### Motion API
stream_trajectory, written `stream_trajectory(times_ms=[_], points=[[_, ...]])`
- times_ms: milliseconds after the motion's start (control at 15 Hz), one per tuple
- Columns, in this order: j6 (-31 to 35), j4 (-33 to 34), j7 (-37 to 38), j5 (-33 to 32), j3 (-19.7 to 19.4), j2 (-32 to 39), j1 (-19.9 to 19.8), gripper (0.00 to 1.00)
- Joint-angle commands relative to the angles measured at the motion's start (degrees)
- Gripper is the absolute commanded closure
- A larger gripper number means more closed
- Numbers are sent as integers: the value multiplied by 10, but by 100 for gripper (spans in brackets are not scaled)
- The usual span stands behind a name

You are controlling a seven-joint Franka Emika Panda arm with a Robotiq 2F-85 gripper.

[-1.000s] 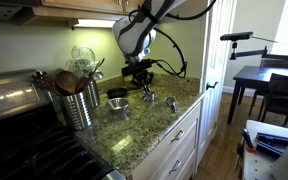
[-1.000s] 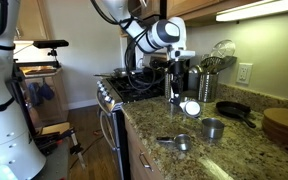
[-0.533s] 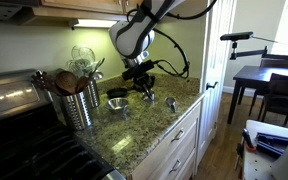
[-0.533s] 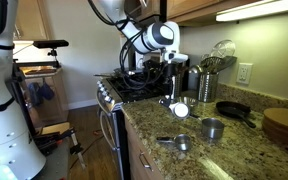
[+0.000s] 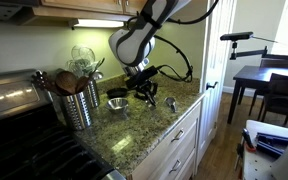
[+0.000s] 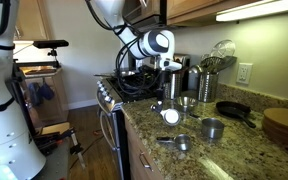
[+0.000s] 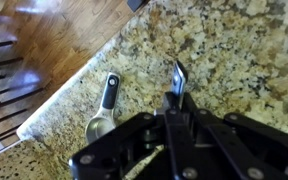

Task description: Unstack the measuring cups

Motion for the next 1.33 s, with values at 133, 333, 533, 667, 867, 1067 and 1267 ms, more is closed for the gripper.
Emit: stream_trajectory(times_ms=[133,333,533,667,867,1067,1267], points=[[-28,-14,-46,-19,1,3,17,93],[-44,-10,-61,-39,2,13,28,94],[-54,-6,-67,-62,1,23,37,94],[-57,-5,-71,-73,1,27,40,93],[-56,1,-72,-82,1,34,43,93],[-54,7,-74,-88,2,41,45,93],[-53,14,-77,-94,0,47,45,93]])
